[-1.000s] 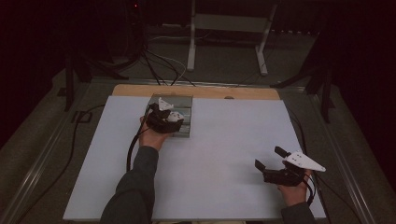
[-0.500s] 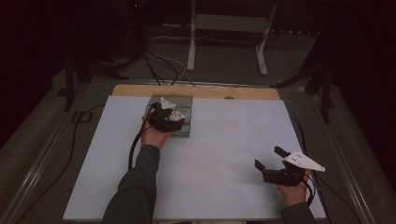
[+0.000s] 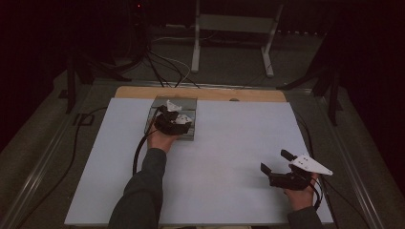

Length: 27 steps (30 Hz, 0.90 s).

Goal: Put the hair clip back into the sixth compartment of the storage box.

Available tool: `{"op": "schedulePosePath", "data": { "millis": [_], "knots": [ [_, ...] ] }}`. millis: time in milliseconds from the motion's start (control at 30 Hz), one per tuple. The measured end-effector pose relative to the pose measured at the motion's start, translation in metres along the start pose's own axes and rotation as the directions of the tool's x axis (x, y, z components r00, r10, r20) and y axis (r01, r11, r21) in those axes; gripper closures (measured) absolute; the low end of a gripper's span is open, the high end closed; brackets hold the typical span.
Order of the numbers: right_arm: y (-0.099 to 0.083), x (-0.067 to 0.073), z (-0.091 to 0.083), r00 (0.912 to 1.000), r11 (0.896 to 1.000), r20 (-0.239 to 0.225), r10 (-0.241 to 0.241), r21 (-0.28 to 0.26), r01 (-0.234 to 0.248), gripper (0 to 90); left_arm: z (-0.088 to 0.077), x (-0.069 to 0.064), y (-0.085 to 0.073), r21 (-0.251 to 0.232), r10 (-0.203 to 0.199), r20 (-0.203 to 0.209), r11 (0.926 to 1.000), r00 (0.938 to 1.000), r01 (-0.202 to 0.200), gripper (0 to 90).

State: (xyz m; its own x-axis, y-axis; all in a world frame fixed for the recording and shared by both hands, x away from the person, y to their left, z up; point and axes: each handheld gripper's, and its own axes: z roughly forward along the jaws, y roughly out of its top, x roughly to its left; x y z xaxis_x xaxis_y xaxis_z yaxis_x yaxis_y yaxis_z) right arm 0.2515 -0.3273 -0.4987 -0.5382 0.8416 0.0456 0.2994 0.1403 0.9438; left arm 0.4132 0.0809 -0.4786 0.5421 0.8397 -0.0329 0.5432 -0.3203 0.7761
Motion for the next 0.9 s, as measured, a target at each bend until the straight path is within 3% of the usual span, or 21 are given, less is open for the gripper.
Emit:
{"op": "schedulePosePath", "data": {
  "millis": [900],
  "knots": [
    [0.0, -0.002, 0.0, 1.0, 1.0, 0.002, 0.0, 0.002, 0.0, 1.0, 0.017, -0.001, -0.011, 0.042, -0.035, 0.017, 0.9985, 0.9992, 0.034, 33.9]
  ]
}}
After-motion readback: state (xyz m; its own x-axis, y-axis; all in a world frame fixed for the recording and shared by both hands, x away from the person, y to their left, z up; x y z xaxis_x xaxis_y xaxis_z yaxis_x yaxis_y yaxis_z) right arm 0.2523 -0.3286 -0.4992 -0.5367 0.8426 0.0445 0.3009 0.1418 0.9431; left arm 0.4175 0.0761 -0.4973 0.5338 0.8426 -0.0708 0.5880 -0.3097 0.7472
